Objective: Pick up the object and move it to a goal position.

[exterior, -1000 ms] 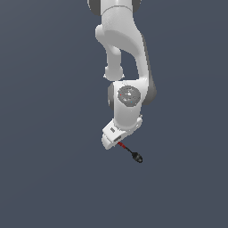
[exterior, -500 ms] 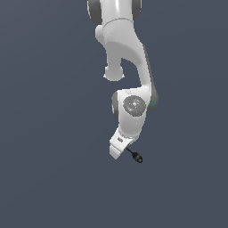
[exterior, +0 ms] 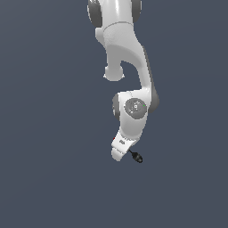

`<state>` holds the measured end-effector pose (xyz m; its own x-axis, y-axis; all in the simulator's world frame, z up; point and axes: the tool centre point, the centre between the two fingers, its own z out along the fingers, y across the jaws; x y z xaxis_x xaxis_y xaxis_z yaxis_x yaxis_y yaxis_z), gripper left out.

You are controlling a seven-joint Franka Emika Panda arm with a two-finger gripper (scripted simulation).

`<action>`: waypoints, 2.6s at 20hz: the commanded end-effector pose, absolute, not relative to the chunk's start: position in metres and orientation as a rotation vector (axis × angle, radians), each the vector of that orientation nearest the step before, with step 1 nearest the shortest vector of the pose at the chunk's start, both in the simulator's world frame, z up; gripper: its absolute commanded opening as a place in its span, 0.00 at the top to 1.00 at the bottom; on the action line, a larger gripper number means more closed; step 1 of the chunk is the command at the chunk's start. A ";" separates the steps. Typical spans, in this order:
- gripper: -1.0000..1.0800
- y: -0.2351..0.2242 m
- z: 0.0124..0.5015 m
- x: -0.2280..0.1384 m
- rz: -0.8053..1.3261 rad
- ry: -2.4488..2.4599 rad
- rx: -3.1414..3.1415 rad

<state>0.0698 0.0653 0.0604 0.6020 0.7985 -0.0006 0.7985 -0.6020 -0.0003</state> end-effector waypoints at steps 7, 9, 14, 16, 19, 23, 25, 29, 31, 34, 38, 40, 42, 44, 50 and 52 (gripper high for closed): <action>0.04 0.065 0.031 0.069 -0.001 1.406 2.809; 0.04 0.065 0.021 0.069 0.000 1.407 2.808; 0.04 0.066 0.010 0.070 0.000 1.409 2.808; 0.04 0.066 0.010 0.070 0.000 1.409 2.808; 1.00 0.066 0.010 0.070 0.000 1.409 2.808; 1.00 0.066 0.010 0.070 0.000 1.409 2.808; 1.00 0.066 0.010 0.070 0.000 1.409 2.808; 1.00 0.066 0.012 0.070 0.000 1.408 2.808; 1.00 0.068 0.015 0.069 0.000 1.408 2.808; 1.00 0.074 0.023 0.066 0.000 1.408 2.808; 1.00 0.087 0.041 0.060 0.000 1.408 2.808; 1.00 0.097 0.054 0.056 0.000 1.409 2.807; 1.00 0.108 0.070 0.052 0.000 1.409 2.807; 1.00 0.121 0.088 0.046 -0.001 1.409 2.806; 1.00 0.156 0.138 0.032 -0.001 1.409 2.806; 1.00 0.166 0.152 0.029 -0.001 1.409 2.806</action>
<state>0.0320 0.1590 0.1406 0.5969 0.8023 -0.0004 0.8023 -0.5969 0.0013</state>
